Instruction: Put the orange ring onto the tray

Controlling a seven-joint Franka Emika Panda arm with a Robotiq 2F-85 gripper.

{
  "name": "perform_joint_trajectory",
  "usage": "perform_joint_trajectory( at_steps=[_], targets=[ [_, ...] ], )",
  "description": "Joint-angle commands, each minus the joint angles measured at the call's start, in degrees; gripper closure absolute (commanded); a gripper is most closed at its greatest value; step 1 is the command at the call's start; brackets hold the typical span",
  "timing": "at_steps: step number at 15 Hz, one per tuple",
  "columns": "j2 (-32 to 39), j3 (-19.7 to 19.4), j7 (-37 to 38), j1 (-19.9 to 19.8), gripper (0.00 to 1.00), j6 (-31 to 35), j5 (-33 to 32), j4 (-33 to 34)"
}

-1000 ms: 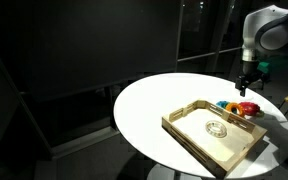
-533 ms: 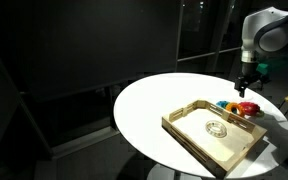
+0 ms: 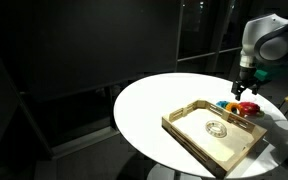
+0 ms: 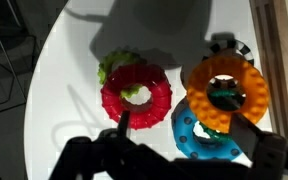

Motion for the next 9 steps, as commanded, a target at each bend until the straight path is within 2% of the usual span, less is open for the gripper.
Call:
perform_joint_trajectory(
  at_steps=[1,9],
  targets=[
    [0.7,-0.9,-2.6,0.5,0.0,2.3,1.5,-1.0],
    [3.7,-1.3,-4.9,0.6,0.0,4.2,1.7,-0.8]
  ],
)
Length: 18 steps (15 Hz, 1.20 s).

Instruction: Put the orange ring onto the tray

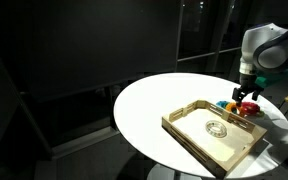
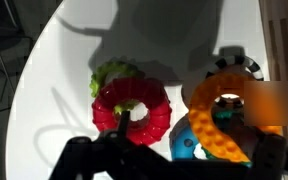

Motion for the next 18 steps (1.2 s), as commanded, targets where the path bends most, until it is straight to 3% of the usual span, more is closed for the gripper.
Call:
perform_joint_trajectory(
  at_steps=[1,8,9,11,12,17,18],
  targets=[
    [1.2,-1.0,-2.5,0.7,0.0,2.4,1.2,0.2],
    [3.0,-1.1,-2.8,1.2,0.0,4.6,1.3,0.6],
    [3.0,-1.1,-2.8,1.3,0.05,4.6,1.3,0.6],
    [3.2,-1.2,-2.7,1.5,0.27,4.6,1.2,0.7],
    [3.3,-1.3,-2.6,1.6,0.27,4.5,1.1,0.8],
    [3.6,-1.4,-2.6,1.8,0.52,4.5,1.1,0.9],
    [3.6,-1.4,-2.6,1.8,0.63,4.5,1.1,0.9]
  ],
)
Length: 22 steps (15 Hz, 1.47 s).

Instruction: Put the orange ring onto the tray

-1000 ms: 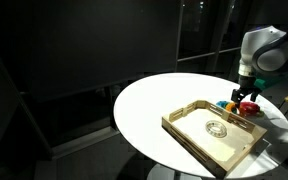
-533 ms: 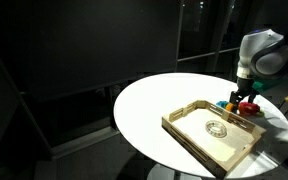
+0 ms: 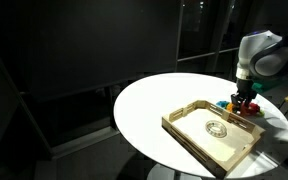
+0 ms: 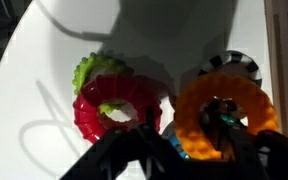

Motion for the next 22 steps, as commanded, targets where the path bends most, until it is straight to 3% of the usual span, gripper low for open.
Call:
perform_joint_trajectory(
  at_steps=[1,3,5,7,22],
  targets=[
    [0.5,-1.1,-1.8,0.8,0.79,0.7,1.1,0.7],
    [0.5,-1.2,-1.7,0.8,0.95,0.7,1.1,0.7],
    [0.3,-1.2,-1.8,0.8,0.92,0.6,1.2,0.6],
    [-0.1,-1.2,-1.9,0.7,0.98,0.4,1.5,0.5],
    [-7.5,0.9,-9.7,-1.2,0.95,-3.2,14.0,0.7]
  ],
)
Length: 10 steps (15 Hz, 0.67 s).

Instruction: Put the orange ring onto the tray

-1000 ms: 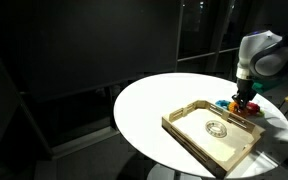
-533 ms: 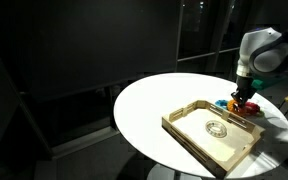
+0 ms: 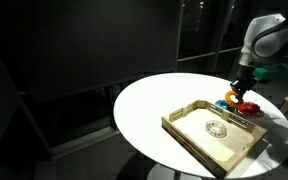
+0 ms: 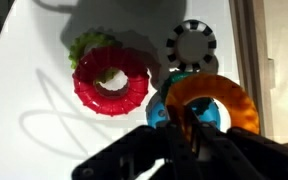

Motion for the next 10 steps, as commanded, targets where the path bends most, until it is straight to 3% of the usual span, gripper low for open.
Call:
perform_joint_trajectory(
  at_steps=[1,10],
  targets=[
    [-2.5,1.7,-4.4,-1.4,0.95,-3.1,6.3,0.3],
    [-4.0,4.5,-9.7,-0.7,0.95,-7.0,15.5,-0.1]
  ],
)
